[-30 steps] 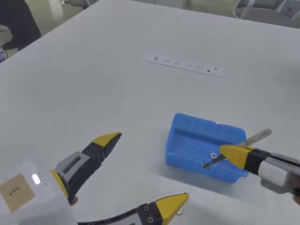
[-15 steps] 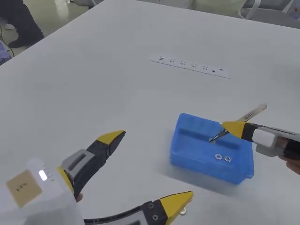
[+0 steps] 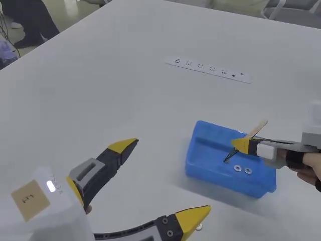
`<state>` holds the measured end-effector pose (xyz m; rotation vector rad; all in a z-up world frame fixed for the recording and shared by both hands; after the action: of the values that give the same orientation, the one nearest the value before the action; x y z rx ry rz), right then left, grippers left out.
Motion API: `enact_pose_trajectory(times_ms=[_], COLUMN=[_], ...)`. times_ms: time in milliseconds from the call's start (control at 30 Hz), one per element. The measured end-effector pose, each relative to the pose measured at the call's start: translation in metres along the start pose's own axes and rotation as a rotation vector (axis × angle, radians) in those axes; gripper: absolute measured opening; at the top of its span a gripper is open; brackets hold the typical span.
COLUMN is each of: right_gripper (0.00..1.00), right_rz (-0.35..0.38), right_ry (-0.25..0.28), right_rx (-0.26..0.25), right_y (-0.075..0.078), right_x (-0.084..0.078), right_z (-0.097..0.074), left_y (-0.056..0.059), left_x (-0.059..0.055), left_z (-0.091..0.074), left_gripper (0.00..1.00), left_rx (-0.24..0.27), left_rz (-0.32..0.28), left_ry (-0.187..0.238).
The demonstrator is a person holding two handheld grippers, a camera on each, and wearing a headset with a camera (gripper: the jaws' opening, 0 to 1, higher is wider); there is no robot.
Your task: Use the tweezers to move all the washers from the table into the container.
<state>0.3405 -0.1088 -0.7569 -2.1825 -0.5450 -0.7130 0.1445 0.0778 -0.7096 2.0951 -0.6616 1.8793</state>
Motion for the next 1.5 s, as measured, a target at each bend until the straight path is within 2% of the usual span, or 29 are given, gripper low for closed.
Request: enact_pose_trajectory(times_ms=[200,400,533,767,833,967,1167,1333,1500], right_gripper=[0.03,0.03,0.03,0.04,0.03,0.03,0.03,0.03,0.03], right_rz=[-0.073,-0.116,-0.172,-0.199,-0.196,-0.244,-0.275,-0.274,-0.244], right_ry=[-0.067,-0.086,-0.085,-0.021,0.006,0.077,0.137,0.136,0.095], right_rx=[-0.029,-0.029,-0.040,-0.025,-0.006,0.028,0.112,0.176,0.240], right_y=[0.000,0.001,0.000,-0.007,-0.012,-0.029,-0.059,-0.077,-0.086], right_x=[-0.002,-0.006,-0.007,-0.003,-0.001,0.007,0.008,0.000,-0.017], right_z=[0.005,0.008,0.009,0.002,-0.001,-0.011,-0.026,-0.034,-0.034], left_y=[0.000,0.001,0.001,0.001,0.001,0.000,0.000,-0.001,-0.001], left_x=[0.000,0.000,0.000,0.000,0.000,0.000,0.000,-0.001,-0.001], left_z=[0.000,0.000,0.000,-0.001,-0.001,-0.001,-0.001,-0.001,0.000], left_gripper=[0.84,0.84,0.84,0.84,0.84,0.84,0.84,0.84,0.84], left_rx=[-0.003,-0.003,-0.003,-0.003,-0.002,0.000,-0.002,-0.001,-0.005], left_rz=[0.001,0.002,0.002,0.003,0.004,0.003,0.004,0.005,0.004], left_ry=[-0.001,-0.002,-0.001,0.000,-0.001,-0.001,-0.003,-0.003,-0.002])
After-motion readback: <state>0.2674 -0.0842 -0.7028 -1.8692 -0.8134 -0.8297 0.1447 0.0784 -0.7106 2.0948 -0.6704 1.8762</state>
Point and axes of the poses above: the centre of the closed fingertips' face, and the gripper's own axes: z roughly forward along the fingers, y roughly to its right, x roughly out of its top, the point moved 9 cm from there along -z, roughly backward along the fingers, and after that the axes turned 12 degrees about z, right-handed, at the moved point
